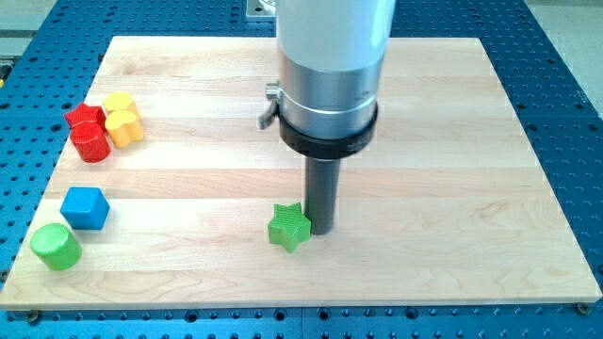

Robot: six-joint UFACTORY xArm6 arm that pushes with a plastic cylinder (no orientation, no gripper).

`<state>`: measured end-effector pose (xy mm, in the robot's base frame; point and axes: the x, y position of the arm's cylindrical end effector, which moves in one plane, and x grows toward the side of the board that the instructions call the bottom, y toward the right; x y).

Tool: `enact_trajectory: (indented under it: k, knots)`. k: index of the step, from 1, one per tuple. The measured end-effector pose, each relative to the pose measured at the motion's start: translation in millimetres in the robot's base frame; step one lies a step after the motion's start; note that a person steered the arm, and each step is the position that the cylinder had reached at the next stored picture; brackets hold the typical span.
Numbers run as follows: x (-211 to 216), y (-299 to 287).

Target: Push the green star into the blue cube

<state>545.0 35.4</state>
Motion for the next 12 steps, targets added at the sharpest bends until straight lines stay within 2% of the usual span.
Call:
enact_trajectory:
  k: [1, 2, 3, 4, 5, 6, 8, 9, 10, 11, 12]
  knots:
    - [2, -31]
    - [2, -109]
    - [2, -101]
    - [2, -27]
    - [21, -25]
    - [31, -63]
    - [7, -146]
    - [33, -106]
    - [50, -161]
    - [34, -226]
    - [30, -141]
